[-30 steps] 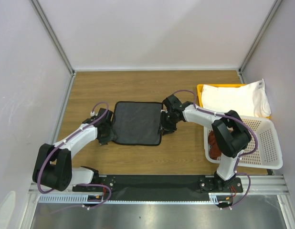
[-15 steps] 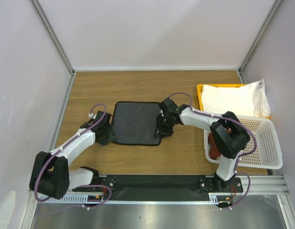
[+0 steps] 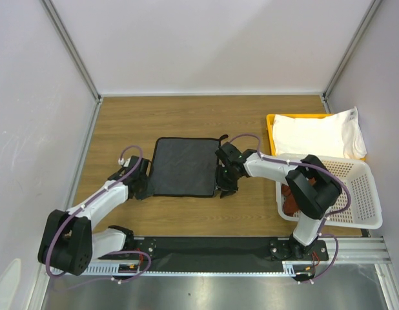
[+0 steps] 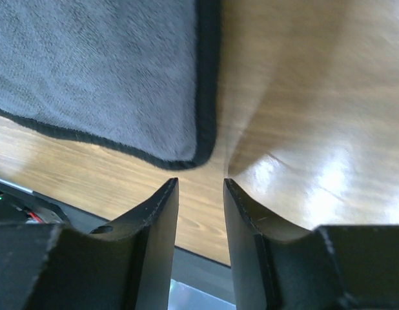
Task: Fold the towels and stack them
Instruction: Fold the towel
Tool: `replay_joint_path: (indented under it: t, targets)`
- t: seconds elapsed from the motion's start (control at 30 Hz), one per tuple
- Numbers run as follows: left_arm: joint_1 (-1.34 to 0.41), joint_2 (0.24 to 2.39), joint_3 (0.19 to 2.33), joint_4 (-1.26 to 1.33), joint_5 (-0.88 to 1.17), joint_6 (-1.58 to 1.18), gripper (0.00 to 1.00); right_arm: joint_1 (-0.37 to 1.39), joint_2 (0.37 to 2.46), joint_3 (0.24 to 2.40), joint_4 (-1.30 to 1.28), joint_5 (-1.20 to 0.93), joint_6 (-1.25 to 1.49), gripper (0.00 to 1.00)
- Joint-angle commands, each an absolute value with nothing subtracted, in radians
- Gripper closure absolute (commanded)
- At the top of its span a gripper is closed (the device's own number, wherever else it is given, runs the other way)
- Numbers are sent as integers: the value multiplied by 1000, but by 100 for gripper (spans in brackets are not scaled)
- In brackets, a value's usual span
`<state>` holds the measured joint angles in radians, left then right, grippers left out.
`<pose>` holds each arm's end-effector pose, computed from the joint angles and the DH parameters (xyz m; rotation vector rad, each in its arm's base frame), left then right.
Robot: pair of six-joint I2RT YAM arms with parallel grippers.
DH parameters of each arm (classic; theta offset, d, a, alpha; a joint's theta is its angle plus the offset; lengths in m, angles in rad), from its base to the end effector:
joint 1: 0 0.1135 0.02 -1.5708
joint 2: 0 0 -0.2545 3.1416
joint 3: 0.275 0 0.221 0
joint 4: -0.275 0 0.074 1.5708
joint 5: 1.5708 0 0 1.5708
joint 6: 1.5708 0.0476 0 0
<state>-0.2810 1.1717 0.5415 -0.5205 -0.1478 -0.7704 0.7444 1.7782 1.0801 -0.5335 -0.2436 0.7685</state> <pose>0.1727 -0.0425 0.1606 -0.6962 2.6123 -0.1161 0.2231 0.2211 0.1585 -0.0267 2.9989 0.6193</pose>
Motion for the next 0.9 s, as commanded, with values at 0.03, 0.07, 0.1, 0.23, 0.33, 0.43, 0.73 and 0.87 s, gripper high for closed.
replay_joint_path:
  t: [0.03,0.07,0.1,0.23,0.33,0.43,0.73,0.87]
  targets:
    - [-276,1132,511,-416,-126,-805,100,750,1691,1031,-509,-201,847,58]
    - [-276,1126,505,-402,-120,-807,100,750,1681,1017,-497,-201,863,58]
    - [-276,1123,500,-391,-104,-814,100,750,1668,1003,-461,-202,879,57]
    - [-276,1101,448,-328,-75,-845,100,755,1626,896,-345,-190,997,57]
    - [-276,1075,414,-311,-67,-876,99,758,1602,851,-276,-161,1049,57]
    - [-276,1045,391,-325,-84,-894,100,762,1576,818,-247,-92,1095,55]
    - [-276,957,408,-396,-77,-925,100,762,1542,778,-221,71,1160,53]
    - [-276,968,454,-411,-9,-942,100,762,1566,782,-184,63,1154,53]
